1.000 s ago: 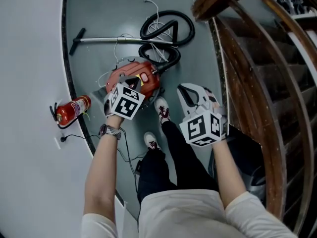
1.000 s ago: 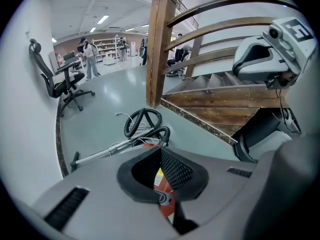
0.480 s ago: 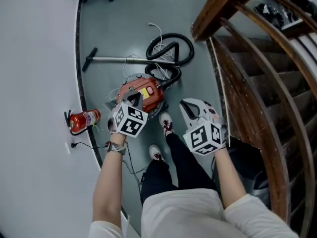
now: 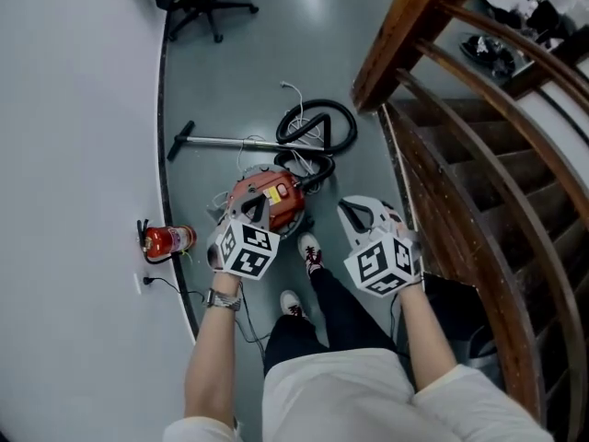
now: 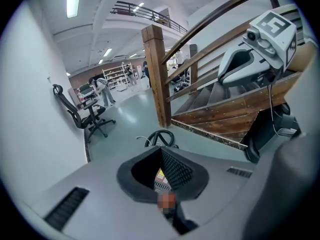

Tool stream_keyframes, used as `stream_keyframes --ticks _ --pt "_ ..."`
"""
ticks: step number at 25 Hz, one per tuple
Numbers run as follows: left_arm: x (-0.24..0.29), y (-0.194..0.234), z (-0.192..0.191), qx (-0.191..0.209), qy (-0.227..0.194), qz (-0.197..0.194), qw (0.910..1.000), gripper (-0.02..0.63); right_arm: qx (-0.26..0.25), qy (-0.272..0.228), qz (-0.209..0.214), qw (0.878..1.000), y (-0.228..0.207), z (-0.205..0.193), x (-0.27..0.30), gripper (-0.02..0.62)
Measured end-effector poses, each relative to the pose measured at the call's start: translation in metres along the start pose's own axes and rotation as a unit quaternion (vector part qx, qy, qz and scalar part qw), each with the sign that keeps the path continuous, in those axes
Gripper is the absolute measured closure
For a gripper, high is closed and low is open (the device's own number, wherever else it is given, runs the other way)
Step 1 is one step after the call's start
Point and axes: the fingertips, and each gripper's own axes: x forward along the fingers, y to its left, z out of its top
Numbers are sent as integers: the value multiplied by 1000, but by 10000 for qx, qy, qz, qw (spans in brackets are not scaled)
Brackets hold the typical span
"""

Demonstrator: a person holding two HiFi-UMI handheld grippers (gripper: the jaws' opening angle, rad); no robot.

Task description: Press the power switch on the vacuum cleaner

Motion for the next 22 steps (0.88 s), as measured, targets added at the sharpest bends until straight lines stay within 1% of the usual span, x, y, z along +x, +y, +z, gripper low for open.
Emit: stream_keyframes --ticks 3,8,14,22 --pt "-23 1 7 14 -13 114 9999 606 6 9 -72 10000 -4 12 -16 565" --pt "-63 -5 16 62 -108 234 9996 606 -103 -53 -77 9999 -10 35 -44 565" --pt "-114 -13 39 185 -438 451 9978 606 -312 -171 -90 9993 -10 61 -78 565" --pt "-171 -23 69 496 -828 771 9923 606 -660 -328 -176 9971 -5 88 -116 565"
